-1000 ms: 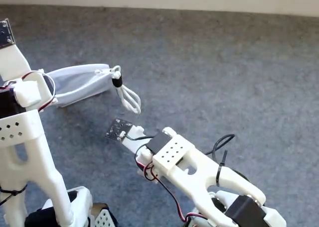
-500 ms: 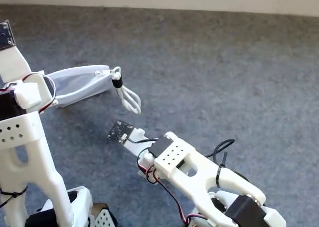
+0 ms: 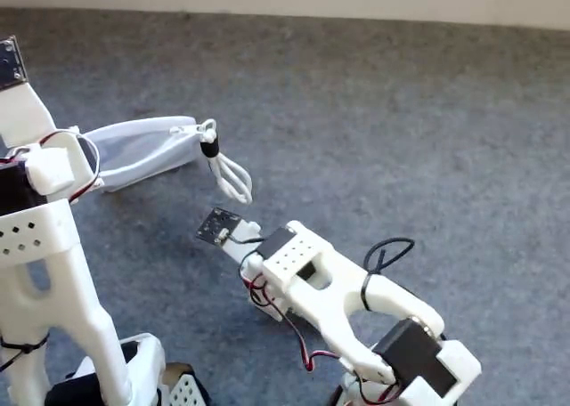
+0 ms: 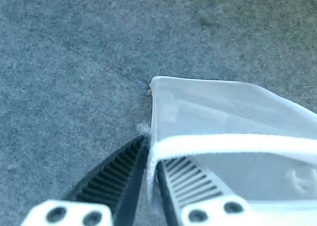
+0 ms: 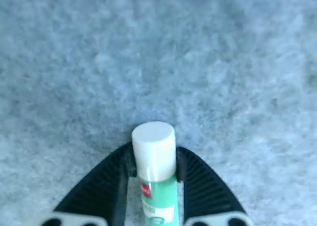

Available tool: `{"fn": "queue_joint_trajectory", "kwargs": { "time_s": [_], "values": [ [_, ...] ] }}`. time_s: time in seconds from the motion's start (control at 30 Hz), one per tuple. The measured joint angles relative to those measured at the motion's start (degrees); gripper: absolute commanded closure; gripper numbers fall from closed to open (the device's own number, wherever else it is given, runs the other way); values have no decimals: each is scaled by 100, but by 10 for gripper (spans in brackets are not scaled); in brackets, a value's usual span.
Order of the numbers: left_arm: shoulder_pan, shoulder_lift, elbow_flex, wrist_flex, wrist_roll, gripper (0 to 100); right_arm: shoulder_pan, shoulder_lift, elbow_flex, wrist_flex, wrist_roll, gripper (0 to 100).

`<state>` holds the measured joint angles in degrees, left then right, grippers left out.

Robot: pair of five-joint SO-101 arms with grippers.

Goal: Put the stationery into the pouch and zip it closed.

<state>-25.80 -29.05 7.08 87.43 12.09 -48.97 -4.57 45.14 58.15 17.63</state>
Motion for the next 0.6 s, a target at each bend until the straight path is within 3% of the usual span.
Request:
{"fn": "queue_joint_trajectory", "kwargs": {
  "time_s": [0.27, 0.6],
  "values": [
    [0, 0, 0, 0, 0, 989, 105, -431, 0, 0, -70, 995],
    [0, 0, 0, 0, 0, 989, 475, -1899, 0, -9, -1415, 995]
  ]
}}
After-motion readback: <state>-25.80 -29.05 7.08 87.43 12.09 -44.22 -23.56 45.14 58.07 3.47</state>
